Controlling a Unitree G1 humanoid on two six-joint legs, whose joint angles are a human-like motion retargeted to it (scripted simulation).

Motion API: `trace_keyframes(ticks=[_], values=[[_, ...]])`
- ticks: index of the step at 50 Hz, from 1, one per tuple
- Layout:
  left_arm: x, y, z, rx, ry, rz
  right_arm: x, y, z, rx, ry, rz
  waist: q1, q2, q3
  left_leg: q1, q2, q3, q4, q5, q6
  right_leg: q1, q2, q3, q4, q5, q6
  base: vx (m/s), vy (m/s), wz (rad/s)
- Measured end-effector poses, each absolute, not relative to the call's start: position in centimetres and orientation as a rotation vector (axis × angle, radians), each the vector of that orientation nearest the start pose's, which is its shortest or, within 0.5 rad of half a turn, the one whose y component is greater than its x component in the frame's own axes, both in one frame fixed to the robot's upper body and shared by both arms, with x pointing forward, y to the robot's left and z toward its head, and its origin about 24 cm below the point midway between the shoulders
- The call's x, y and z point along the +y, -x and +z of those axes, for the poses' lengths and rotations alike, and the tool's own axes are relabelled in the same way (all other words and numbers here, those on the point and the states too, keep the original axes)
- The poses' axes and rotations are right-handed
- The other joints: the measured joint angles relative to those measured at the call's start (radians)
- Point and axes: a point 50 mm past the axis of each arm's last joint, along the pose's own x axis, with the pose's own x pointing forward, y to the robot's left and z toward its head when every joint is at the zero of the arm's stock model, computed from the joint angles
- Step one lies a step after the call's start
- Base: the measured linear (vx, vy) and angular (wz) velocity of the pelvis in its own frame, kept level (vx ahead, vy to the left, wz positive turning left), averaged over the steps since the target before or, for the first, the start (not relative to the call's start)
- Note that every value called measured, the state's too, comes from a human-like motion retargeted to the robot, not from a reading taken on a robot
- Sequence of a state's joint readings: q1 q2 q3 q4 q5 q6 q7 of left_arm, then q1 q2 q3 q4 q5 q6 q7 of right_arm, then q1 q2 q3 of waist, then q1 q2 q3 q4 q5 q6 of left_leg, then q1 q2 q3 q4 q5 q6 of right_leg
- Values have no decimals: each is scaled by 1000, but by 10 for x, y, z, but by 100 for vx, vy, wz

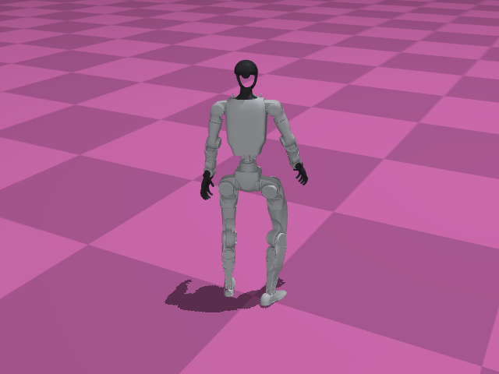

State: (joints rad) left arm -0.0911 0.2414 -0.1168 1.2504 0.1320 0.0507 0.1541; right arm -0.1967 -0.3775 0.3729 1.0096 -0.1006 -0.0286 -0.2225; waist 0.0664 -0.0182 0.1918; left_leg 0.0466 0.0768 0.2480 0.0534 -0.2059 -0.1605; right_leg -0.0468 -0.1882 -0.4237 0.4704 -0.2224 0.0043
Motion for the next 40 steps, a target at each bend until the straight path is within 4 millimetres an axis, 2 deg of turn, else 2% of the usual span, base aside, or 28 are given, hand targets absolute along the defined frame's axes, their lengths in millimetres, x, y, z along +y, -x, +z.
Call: trace_keyframes(ticks=[4, 8, 15, 17, 18, 20, 25, 28, 34, 40], values=[[242, -131, -149, 1142, -517, 108, -240, -201, -108, 774, 736, 17, -4, 6, 14, 1, -15, -114, 16, 8, 5, -51, 26, 130, 63, -26, 0, 7, 4, 149], [237, -144, -145, 1093, -516, 99, -236, -197, -111, 788, 735, 45, -8, 8, 22, 3, -35, -225, 14, 22, 14, -52, 56, 211, -41, -13, 8, 7, -2, 150], [227, -150, -143, 1023, -519, 80, -232, -186, -117, 802, 763, 89, -28, -35, 15, 14, -110, -433, -37, 61, 23, -31, 147, 630, -285, 103, 102, 5, -11, 161], [224, -151, -143, 1010, -516, 76, -232, -184, -118, 807, 768, 89, -22, -42, 12, 16, -124, -483, -58, 79, 20, -22, 143, 647, -311, 144, 106, 1, -15, 141], [222, -145, -145, 1009, -517, 70, -233, -178, -121, 816, 768, 88, -17, -42, 5, 18, -128, -507, -68, 88, 18, -10, 137, 629, -327, 160, 102, -1, -16, 131], [221, -156, -141, 990, -511, 73, -235, -187, -118, 816, 762, 75, 0, -41, 12, 10, -132, -552, -93, 110, 15, -14, 123, 574, -324, 157, 94, -4, -18, 118], [216, -160, -140, 968, -483, 79, -240, -186, -120, 853, 743, 62, 62, -33, 7, -15, -132, -629, -135, 134, 34, 6, 89, 439, -367, 149, 125, -7, -19, 109], [215, -157, -142, 982, -475, 82, -243, -183, -122, 879, 751, 63, 93, -36, 4, -40, -124, -511, -120, 122, 60, 8, 69, 366, -380, 142, 152, -9, -17, 120], [222, -148, -146, 1062, -502, 81, -244, -188, -120, 896, 780, 54, 103, -69, -4, -93, -104, -68, 42, 34, 102, -8, 10, 215, -368, 115, 173, -9, -12, 144], [236, -126, -152, 1166, -518, 101, -234, -193, -120, 867, 741, 39, 81, -90, -41, -65, -64, 168, 144, -50, 82, -12, -12, 79, -354, 99, 181, -5, -3, 134]])
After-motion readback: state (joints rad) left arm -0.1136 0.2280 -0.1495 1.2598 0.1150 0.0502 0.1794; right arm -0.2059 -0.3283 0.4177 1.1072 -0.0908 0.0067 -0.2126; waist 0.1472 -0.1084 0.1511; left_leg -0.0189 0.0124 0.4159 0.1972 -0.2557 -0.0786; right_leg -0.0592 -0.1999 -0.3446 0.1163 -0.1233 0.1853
